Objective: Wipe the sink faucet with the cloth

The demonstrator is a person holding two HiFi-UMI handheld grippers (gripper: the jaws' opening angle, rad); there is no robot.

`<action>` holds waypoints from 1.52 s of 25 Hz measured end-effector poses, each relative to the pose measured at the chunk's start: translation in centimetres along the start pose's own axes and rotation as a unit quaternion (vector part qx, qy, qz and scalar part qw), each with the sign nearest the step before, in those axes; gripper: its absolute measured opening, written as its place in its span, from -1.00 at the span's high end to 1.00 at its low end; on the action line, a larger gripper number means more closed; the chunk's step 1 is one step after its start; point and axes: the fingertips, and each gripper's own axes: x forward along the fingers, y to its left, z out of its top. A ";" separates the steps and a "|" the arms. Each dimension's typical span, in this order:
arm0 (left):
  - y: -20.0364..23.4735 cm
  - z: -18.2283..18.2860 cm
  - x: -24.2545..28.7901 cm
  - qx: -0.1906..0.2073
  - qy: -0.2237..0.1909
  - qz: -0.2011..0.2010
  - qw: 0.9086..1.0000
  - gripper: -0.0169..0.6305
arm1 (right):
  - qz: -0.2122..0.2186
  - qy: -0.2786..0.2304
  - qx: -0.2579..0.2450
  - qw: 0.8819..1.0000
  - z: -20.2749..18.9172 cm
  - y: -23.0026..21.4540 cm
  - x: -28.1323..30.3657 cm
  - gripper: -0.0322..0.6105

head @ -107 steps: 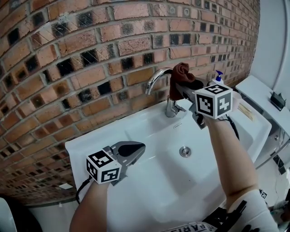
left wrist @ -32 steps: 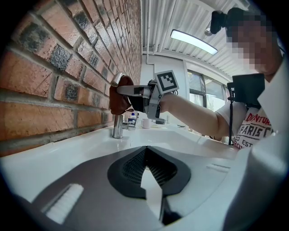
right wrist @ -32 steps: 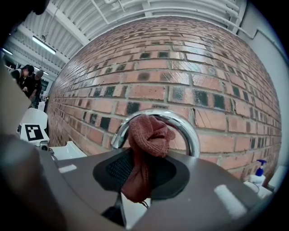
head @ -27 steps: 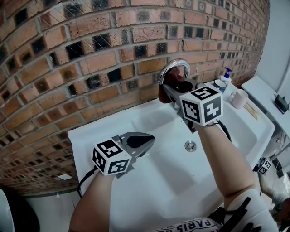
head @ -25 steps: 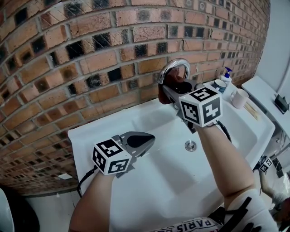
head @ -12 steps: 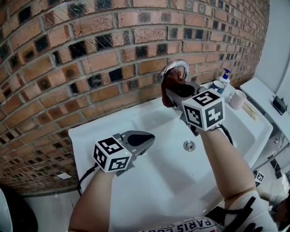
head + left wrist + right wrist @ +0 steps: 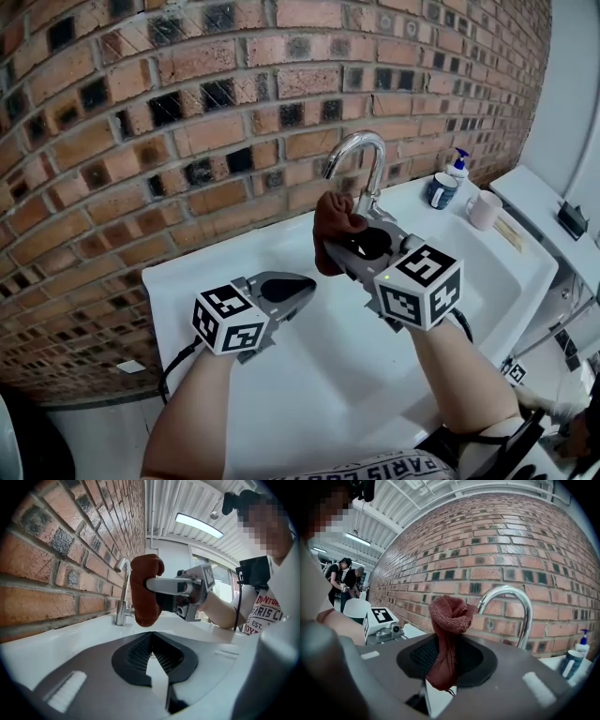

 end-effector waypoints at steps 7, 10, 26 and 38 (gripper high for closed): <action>0.8 0.3 -0.5 -0.011 -0.007 0.012 1.000 0.93 | 0.065 0.044 0.049 0.996 -7.0 1.2 0.8 0.59; 0.7 -0.2 -0.3 -0.001 0.005 0.013 1.000 0.93 | 0.088 0.058 0.068 0.992 -8.5 1.4 1.2 0.59; 1.0 -0.3 -0.1 -0.005 0.010 0.022 1.000 0.93 | 0.123 0.089 0.044 0.987 -9.8 2.3 1.8 0.61; 1.0 -0.4 0.0 -0.006 0.014 0.023 1.000 0.93 | 0.131 0.090 0.040 0.986 -9.7 2.7 1.9 0.61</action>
